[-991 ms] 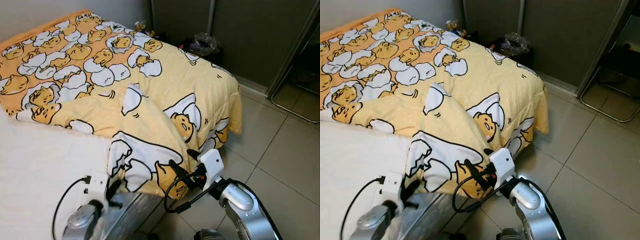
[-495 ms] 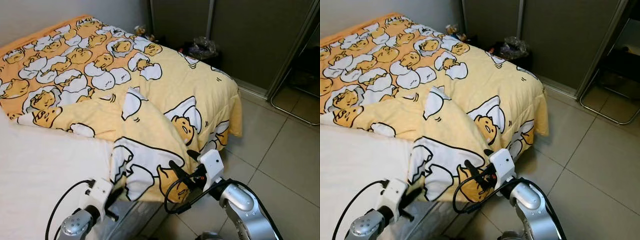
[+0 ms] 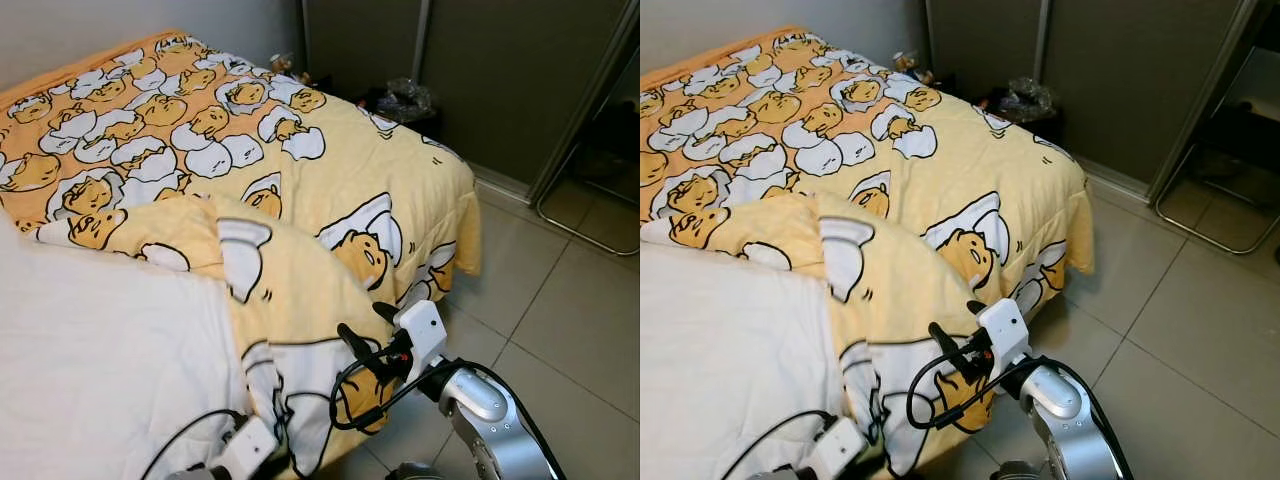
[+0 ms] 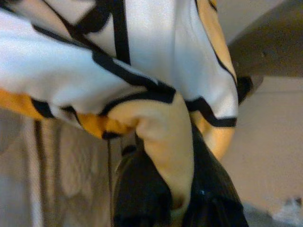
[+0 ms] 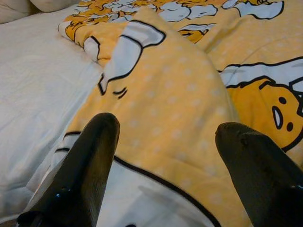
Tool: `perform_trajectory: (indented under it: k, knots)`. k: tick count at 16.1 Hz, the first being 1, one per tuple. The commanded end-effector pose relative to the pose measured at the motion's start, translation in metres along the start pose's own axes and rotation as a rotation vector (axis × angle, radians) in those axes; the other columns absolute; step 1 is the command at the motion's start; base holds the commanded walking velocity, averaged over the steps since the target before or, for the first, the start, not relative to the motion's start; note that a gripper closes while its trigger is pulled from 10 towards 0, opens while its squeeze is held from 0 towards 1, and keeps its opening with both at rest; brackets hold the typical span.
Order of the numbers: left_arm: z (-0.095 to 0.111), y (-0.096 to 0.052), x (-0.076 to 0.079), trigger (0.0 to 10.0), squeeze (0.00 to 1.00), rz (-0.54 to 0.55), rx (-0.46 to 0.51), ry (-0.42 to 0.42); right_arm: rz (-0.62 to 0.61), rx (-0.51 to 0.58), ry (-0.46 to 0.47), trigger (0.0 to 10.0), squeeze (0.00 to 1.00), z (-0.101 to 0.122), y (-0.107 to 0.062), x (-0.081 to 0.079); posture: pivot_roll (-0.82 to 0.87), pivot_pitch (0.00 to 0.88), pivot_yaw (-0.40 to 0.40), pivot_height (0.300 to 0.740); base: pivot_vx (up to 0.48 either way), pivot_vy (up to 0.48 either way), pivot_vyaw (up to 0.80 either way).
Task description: Clean up the room
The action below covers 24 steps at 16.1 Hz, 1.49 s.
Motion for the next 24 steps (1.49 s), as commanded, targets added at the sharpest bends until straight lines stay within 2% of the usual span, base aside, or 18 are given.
perform_trajectory:
  k: [1,3,5,9,14,19,20,22,23,24]
  knots:
    - [-0.017,-0.003,0.002,0.0,0.00,0.004,-0.074,-0.004,0.015,0.000,0.000,10.0,0.00,0.000,0.002,-0.003,-0.19,0.058,0.126,0.740,0.000,0.000,0.00]
    - [-0.031,-0.005,0.002,0.0,0.00,0.030,-0.142,-0.009,0.016,0.000,0.000,10.0,0.00,0.000,0.001,-0.003,-0.19,0.057,0.125,0.740,0.000,0.000,0.00]
    - [-0.041,-0.005,0.003,0.0,0.00,0.061,-0.204,0.020,0.022,-0.001,0.000,10.0,0.00,0.000,0.001,-0.004,-0.19,0.056,0.121,0.740,0.000,0.000,0.00]
    - [-0.037,0.005,0.012,0.0,0.00,0.057,-0.220,0.062,0.029,-0.001,-0.003,10.0,0.00,0.000,0.003,-0.004,-0.19,0.054,0.118,0.740,0.000,0.000,0.00]
    - [-0.028,0.005,0.011,0.0,0.00,-0.017,-0.193,0.098,0.038,-0.005,-0.001,10.0,0.00,-0.001,0.003,-0.006,-0.19,0.054,0.114,0.740,0.000,0.000,0.00]
    - [-0.014,0.021,0.034,0.0,0.00,-0.082,-0.144,0.156,0.047,-0.011,-0.001,10.0,0.00,-0.003,0.002,-0.007,-0.19,0.057,0.108,0.740,0.000,0.000,0.00]
    - [-0.011,0.024,0.036,0.0,0.00,-0.061,-0.132,0.139,0.050,-0.013,-0.001,10.0,0.00,-0.004,0.002,-0.007,-0.19,0.056,0.107,0.740,0.000,0.000,0.00]
    - [-0.012,0.024,0.037,0.0,0.00,-0.040,-0.125,0.117,0.053,-0.014,0.000,10.0,0.00,-0.004,0.003,-0.008,-0.18,0.055,0.104,0.740,0.000,0.000,0.00]
    - [-0.017,0.021,0.035,0.0,0.00,-0.034,-0.133,0.112,0.056,-0.014,0.000,10.0,0.00,-0.004,0.003,-0.008,-0.18,0.054,0.103,0.740,0.000,0.000,0.00]
    - [-0.024,0.014,0.028,0.0,0.00,-0.020,-0.148,0.116,0.058,-0.014,-0.001,10.0,0.00,-0.004,0.003,-0.008,-0.18,0.054,0.103,0.740,0.000,0.000,0.00]
Point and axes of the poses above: a point about 5 cm out from each wrist's last joint towards the gripper, its own y axis pointing out of the wrist towards the gripper, its own z axis along the axis of the wrist's last joint, x = y × z, the point moved 5 cm from there along y, pointing out of the wrist towards the gripper, and after that the axes turned 8 degrees about -y, right-handed, at the moved point
